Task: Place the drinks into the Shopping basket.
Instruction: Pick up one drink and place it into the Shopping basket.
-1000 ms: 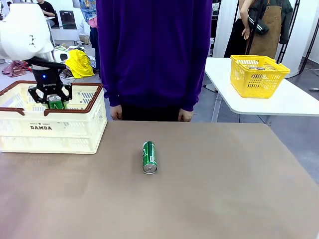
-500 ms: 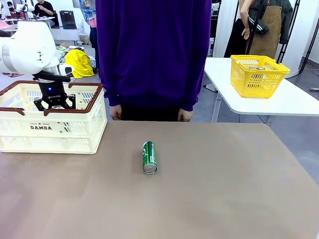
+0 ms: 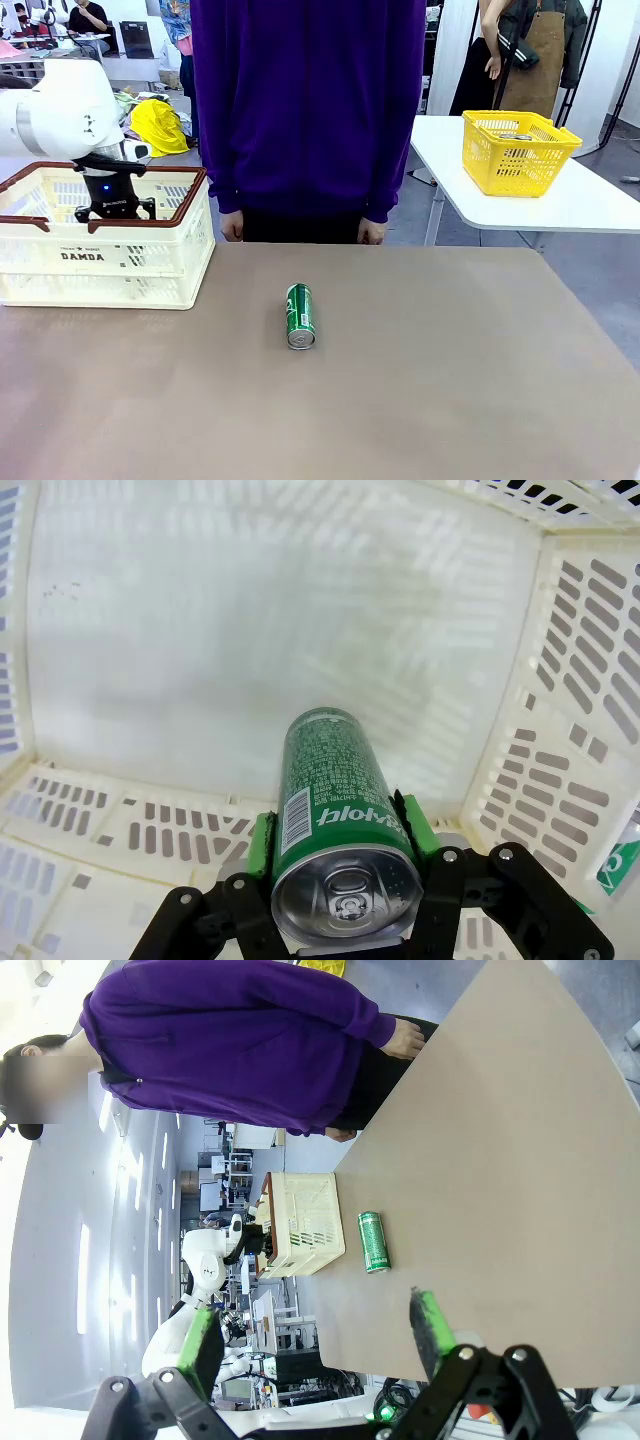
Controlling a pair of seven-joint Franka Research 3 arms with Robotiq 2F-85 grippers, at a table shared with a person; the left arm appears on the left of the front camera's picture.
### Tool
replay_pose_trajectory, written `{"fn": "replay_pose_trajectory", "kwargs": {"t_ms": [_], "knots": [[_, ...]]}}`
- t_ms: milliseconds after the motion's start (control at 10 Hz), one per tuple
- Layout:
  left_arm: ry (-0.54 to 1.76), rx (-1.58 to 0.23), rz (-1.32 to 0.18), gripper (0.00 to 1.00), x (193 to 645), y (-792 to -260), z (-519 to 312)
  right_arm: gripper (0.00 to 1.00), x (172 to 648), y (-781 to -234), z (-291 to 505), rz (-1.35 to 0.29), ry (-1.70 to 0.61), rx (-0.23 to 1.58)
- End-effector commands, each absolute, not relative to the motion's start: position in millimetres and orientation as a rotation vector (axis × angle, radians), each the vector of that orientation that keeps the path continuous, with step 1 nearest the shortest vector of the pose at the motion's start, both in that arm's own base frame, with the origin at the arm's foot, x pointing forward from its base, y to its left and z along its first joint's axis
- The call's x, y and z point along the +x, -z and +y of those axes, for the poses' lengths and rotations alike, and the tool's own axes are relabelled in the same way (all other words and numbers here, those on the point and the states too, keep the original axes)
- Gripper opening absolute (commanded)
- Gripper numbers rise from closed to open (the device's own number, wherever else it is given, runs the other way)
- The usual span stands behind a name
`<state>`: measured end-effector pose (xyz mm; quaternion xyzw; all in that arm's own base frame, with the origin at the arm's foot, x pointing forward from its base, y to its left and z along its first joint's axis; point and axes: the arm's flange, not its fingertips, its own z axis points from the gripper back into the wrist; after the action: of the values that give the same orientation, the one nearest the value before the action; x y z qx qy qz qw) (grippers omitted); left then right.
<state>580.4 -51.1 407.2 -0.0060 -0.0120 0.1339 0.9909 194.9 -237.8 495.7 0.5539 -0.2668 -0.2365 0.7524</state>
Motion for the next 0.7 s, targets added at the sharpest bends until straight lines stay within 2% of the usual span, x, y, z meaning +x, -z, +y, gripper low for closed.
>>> {"fn": "replay_pose_trajectory", "kwargs": {"t_ms": [0,100,200,600], "knots": [[-0.290,-0.025,-0.031,0.04,583.4,-418.3,-50.3,1.00,196.6,-497.1,-239.4,-0.611,0.495,1.223],[-0.291,-0.033,-0.032,0.60,582.6,-419.2,-50.0,1.00,196.6,-497.1,-239.4,-0.611,0.495,1.223],[-0.293,-0.037,-0.033,1.00,581.8,-420.3,-49.4,1.00,196.6,-497.1,-239.4,-0.611,0.495,1.223],[-0.312,-0.041,-0.067,1.00,579.5,-432.7,-44.8,1.00,196.6,-497.1,-239.4,-0.611,0.495,1.223]]}}
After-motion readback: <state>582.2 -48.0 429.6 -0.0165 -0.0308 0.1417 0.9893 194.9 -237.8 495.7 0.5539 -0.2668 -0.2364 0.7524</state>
